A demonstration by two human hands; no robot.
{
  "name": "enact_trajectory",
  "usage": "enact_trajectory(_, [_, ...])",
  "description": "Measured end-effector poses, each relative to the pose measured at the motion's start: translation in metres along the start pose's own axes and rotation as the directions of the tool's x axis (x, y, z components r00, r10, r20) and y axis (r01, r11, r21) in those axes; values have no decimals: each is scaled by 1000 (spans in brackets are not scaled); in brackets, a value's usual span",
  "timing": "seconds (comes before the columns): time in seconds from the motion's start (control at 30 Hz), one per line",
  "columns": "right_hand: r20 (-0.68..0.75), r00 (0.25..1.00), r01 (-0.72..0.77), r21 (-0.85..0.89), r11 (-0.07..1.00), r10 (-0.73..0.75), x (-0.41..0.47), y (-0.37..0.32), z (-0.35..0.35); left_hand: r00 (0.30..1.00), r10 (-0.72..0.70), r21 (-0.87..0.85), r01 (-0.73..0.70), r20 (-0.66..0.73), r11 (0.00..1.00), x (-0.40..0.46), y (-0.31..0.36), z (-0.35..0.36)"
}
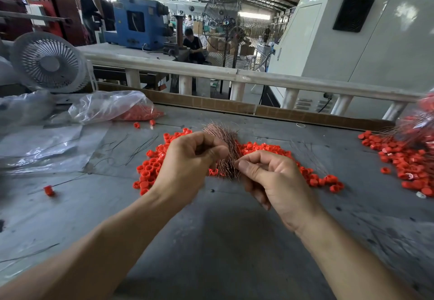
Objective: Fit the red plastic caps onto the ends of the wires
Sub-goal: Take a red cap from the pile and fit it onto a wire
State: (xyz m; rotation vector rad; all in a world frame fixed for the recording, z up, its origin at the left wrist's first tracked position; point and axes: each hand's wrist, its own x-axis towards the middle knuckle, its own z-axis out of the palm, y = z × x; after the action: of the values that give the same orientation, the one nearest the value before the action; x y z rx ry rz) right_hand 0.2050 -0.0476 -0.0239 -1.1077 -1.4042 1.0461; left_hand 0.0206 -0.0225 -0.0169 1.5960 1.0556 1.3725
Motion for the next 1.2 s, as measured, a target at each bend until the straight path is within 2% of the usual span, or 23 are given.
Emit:
enact_trajectory(0.07, [-39, 999, 7, -8, 1000, -8, 0, 1, -2, 997, -4, 61, 9, -78, 998, 6, -1, -9])
enact_trajectory(0.13, [-77, 997, 19, -25, 1000, -21, 0, 3, -4, 990, 9, 238, 25, -140, 971, 11, -3, -18])
enact_trajectory(0.27, [-79, 996, 34, -86, 996, -40, 2, 6, -5, 991, -3, 592, 80, -131, 802, 15, -9, -26])
enact_trajectory(0.37, [-55, 996, 60, -157, 986, -69, 3, 10, -5, 996, 13, 722, 57, -91, 689, 12, -12, -26])
enact_trajectory(0.57, [-43, 995, 77, -246, 966, -91, 3, 14, -4, 996, 84, 814, -44, -6, 580, 9, -19, -29])
enact_trajectory(0.7, [-35, 994, 88, -267, 960, -101, 2, 14, -4, 997, 77, 864, -45, 7, 502, 10, -23, -27])
enact_trajectory(0.93, [-38, 994, 88, -322, 943, -106, 0, 10, -1, 999, 41, 899, -34, 19, 437, 13, -24, -23])
enact_trajectory(1.07, [-41, 995, 78, -316, 946, -96, -1, 8, -1, 999, 40, 886, -40, 24, 462, 12, -22, -22])
enact_trajectory(1.2, [-44, 995, 71, -325, 943, -90, -1, 8, -1, 996, 88, 831, -40, -10, 554, 10, -16, -22])
